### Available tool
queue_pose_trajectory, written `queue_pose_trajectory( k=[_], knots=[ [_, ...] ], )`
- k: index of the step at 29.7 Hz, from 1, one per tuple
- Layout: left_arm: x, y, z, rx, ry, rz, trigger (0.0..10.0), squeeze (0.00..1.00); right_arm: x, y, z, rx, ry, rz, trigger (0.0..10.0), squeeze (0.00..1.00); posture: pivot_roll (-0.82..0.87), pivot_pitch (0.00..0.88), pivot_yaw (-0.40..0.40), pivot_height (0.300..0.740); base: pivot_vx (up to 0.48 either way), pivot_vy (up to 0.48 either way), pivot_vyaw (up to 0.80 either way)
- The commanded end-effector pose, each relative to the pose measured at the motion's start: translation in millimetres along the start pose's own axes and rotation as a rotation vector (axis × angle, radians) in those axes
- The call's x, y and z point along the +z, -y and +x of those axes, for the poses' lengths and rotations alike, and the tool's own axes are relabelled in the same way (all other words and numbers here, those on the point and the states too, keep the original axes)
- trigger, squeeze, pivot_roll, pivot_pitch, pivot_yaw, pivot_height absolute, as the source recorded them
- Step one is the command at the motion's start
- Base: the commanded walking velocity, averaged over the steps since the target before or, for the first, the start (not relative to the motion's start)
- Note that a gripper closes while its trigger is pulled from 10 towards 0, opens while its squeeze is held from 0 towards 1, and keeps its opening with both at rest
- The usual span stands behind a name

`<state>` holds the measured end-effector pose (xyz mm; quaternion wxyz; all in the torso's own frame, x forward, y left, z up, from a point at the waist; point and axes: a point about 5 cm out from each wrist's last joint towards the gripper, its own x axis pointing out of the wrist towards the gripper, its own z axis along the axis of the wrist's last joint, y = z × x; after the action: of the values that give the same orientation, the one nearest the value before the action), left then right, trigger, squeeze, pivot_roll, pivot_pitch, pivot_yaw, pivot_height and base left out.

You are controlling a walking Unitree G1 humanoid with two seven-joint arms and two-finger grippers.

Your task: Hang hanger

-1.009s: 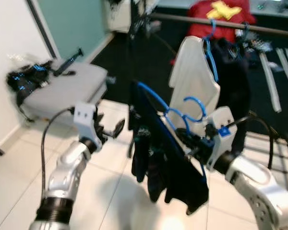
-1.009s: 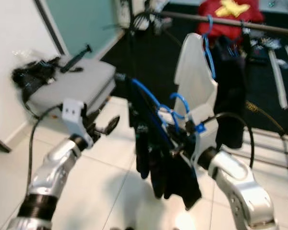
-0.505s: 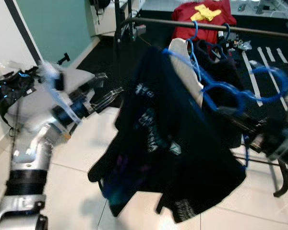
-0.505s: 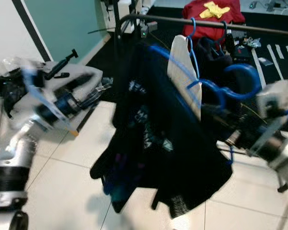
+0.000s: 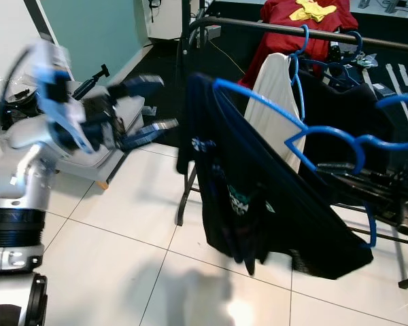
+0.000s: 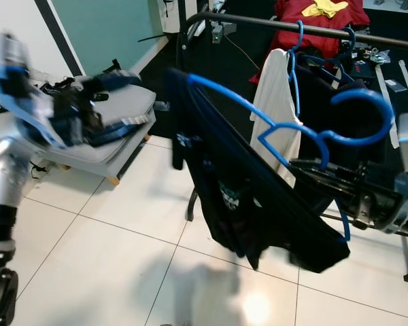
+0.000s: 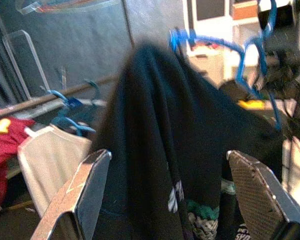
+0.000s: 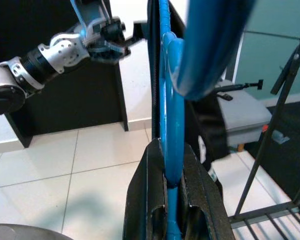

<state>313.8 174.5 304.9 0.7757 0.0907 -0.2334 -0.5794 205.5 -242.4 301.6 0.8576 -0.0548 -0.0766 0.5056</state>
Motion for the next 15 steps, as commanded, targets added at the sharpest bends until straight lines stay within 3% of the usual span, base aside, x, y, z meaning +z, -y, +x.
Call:
queue_pose_trajectory(
  k=[1,6,15],
  knots=[
    [-5.7,5.3,1.8,-0.032,-0.006,-0.021,10.0,0.0,11.8,-6.0,1.2,0.046,0.036,-0.037,10.0,0.0,-0.11,0.134,0.051,0.74,0.0,0.0,0.0],
    [-16.4,2.6,6.4,0.018,0.0,-0.049,10.0,0.0,28.4,-12.6,6.4,0.11,0.104,-0.072,10.0,0.0,-0.11,0.135,0.05,0.74,0.0,0.0,0.0],
    [-15.4,-2.4,6.4,0.056,0.021,-0.033,10.0,0.0,29.9,-13.6,9.3,0.133,0.087,-0.085,10.0,0.0,-0.11,0.133,0.047,0.74,0.0,0.0,0.0]
  ],
)
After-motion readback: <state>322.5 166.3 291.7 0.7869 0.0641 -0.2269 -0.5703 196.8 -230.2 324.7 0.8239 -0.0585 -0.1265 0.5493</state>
